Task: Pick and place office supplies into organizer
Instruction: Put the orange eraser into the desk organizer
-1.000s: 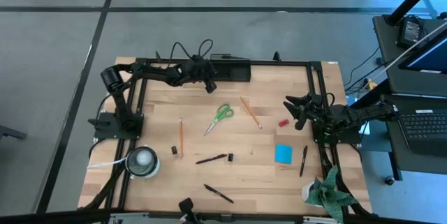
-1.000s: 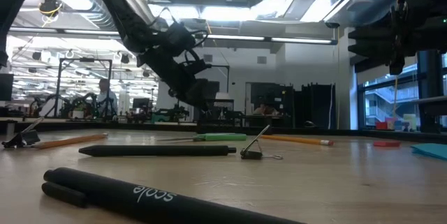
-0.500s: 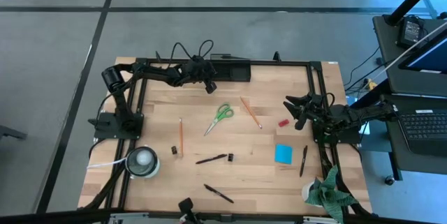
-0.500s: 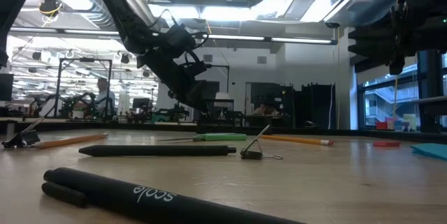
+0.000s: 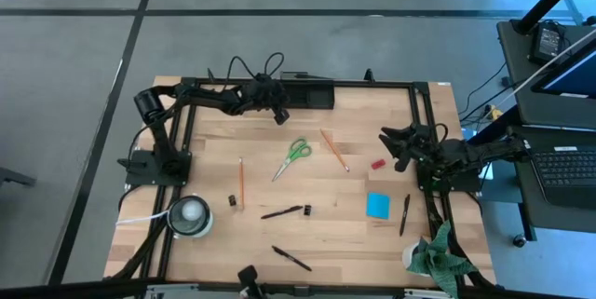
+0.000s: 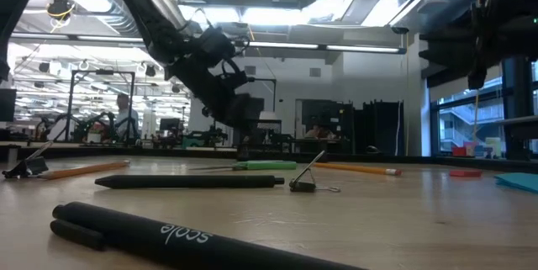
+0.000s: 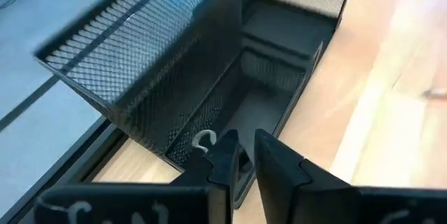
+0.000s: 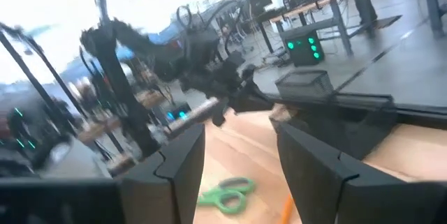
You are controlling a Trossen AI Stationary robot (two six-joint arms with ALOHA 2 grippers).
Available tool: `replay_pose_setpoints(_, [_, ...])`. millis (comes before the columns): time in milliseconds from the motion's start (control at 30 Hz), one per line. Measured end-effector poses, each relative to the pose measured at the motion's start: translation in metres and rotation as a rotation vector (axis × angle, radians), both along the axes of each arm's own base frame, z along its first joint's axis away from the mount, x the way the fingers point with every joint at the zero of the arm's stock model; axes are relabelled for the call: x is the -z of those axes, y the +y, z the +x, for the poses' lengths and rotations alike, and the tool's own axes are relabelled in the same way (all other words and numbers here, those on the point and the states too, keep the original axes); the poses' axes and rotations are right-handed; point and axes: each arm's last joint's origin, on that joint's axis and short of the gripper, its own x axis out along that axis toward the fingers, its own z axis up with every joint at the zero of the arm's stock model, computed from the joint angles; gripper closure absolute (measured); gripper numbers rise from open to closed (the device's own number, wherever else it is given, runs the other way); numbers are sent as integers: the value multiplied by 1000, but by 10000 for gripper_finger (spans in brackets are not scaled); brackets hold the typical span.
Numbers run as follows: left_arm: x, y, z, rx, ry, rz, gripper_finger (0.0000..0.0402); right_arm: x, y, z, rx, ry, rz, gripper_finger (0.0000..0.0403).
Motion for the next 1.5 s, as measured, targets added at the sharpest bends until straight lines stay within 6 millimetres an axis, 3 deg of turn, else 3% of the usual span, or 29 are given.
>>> replay_pose_setpoints(267, [-44,-13,-4,160,-237,-135,356,-41,1,0,-2,93,-230,221])
replay_pose_setpoints(467, [-65,-23,-12,274,-295,-204,358,-82,6,22,-15,358,-401,221])
replay_pose_setpoints(667, [-66,-33,-25,273,-181,-301,358,-115,14,58,-72,673,-426,221])
replay_pose_setpoints(800, [-59,-37,-33,251,-92,-376,358,-139,20,78,-131,693,-342,221])
replay_pose_setpoints(933, [-56,-39,-36,236,-51,-403,358,-160,26,86,-295,765,-379,221])
replay_pose_setpoints(1100, [-56,-41,-35,252,-41,-391,358,-155,28,93,-339,1009,-380,221])
replay_pose_setpoints(1367, [-56,-49,-30,303,-26,-367,358,-103,31,109,-406,1508,-383,221])
replay_pose_setpoints(1500, [-56,-53,-28,320,-22,-365,358,-88,34,119,-443,1616,-377,221])
